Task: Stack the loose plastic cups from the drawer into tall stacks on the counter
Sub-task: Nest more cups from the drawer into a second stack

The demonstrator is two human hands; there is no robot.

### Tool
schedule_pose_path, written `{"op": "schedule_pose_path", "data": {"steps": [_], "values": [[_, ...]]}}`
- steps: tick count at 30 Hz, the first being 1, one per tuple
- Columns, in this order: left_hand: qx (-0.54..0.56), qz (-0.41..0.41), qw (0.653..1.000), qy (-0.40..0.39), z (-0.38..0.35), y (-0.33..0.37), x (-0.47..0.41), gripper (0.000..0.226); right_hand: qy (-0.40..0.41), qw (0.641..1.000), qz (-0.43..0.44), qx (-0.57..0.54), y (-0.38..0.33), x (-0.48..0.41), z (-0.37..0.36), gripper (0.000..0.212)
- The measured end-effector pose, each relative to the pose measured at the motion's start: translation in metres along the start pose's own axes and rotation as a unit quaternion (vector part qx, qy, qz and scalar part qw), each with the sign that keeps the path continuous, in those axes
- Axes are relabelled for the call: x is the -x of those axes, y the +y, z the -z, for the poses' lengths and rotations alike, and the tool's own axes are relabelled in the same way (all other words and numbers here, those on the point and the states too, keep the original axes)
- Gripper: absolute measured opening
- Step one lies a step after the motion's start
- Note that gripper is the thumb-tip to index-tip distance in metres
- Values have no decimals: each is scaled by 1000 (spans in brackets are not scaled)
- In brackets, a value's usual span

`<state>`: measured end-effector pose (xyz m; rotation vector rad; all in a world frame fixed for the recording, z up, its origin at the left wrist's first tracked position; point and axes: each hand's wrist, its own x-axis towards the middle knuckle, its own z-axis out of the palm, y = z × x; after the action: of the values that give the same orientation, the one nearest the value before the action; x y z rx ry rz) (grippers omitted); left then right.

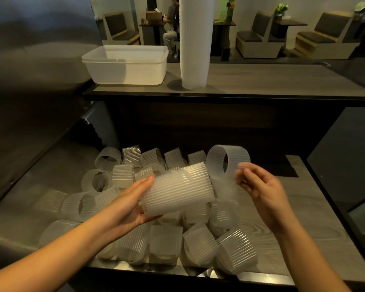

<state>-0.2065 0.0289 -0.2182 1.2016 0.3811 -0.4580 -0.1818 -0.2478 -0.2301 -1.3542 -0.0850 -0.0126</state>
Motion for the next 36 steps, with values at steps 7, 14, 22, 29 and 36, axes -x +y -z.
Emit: {"op": "schedule_pose_path", "data": {"steps": [7, 14, 22, 29, 36], "values": [[-12, -4, 1000, 9, -2, -4, -2, 51, -64, 986, -9, 156, 3, 27, -18, 23], [-11, 8, 1000, 14, 1, -7, 5, 48, -129, 973, -13, 193, 2, 28, -21, 27], [6, 11, 1000, 11, 6, -8, 13, 45, 80, 930, -111, 342, 43, -25, 13, 36], [6, 11, 1000, 10, 8, -7, 13, 49, 57, 930, -149, 331, 53, -32, 8, 22], [8, 11, 1000, 11, 9, -8, 8, 50, 79, 990, -18, 120, 6, -6, 7, 16]]}}
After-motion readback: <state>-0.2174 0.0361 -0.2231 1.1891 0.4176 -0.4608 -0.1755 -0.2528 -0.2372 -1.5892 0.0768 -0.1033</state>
